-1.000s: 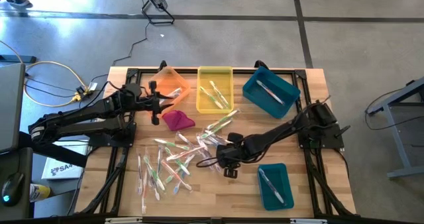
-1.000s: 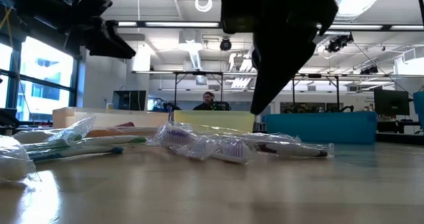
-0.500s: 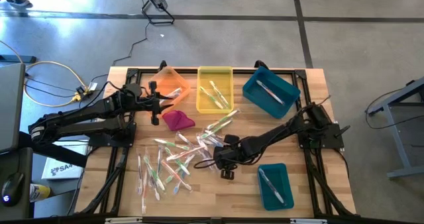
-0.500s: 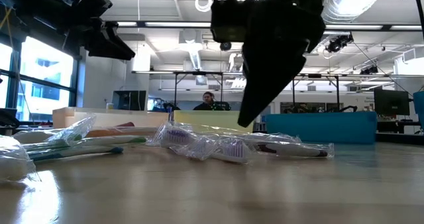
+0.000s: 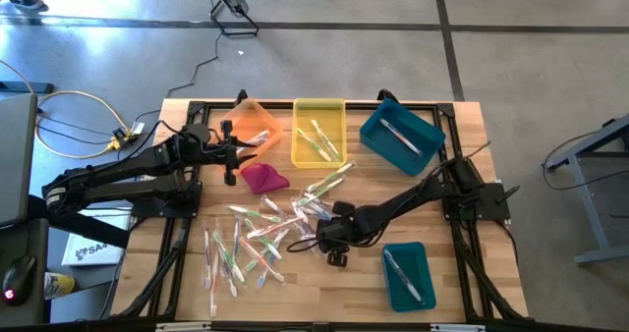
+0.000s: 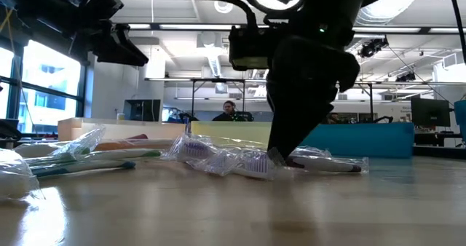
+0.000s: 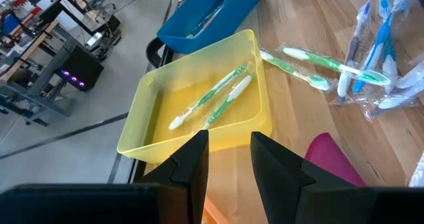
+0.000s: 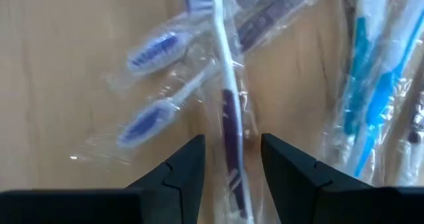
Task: Pick & Place Toothbrushes
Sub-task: Put the purple toothbrush into the bottom blue bin
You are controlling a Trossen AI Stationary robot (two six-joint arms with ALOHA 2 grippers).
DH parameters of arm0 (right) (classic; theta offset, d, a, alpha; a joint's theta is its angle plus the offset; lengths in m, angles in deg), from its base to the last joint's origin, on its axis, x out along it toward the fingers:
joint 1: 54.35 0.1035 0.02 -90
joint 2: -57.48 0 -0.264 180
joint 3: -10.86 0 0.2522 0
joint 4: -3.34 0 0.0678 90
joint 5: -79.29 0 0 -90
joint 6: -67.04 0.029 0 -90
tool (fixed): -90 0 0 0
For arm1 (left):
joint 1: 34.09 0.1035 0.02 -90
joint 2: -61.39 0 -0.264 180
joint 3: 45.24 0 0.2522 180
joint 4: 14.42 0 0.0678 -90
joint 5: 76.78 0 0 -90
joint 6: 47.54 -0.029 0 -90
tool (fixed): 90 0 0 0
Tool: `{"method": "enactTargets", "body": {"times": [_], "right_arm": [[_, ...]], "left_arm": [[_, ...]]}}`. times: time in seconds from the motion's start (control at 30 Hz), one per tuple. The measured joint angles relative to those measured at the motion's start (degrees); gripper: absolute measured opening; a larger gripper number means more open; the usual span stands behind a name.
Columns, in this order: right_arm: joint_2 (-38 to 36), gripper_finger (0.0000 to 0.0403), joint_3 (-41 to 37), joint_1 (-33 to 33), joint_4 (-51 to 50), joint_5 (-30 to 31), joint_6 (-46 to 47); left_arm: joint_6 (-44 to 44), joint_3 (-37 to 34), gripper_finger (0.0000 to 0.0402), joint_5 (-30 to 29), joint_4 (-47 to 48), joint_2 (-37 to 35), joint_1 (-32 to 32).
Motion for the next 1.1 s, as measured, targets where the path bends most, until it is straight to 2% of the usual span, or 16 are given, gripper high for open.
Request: {"method": "enactTargets", "body": {"times": [0.2, 0.3, 0.7, 1.1], "right_arm": [[0.1, 0.0138, 0.0, 0.0, -0.6, 0.5, 0.0], [0.1, 0.0124, 0.0, 0.0, -0.7, 0.4, 0.0], [0.1, 0.0015, 0.0, 0.0, -0.7, -0.8, -0.2], [0.1, 0.0007, 0.0, 0.0, -0.6, -2.7, -0.2]], "left_arm": [[0.0, 0.0, 0.0108, 0.0, 0.0, 0.0, 0.0], [0.0, 0.0, 0.0108, 0.0, 0.0, 0.0, 0.0], [0.0, 0.0, 0.0108, 0.0, 0.0, 0.0, 0.0], [0.0, 0.0, 0.0108, 0.0, 0.0, 0.0, 0.0]]}}
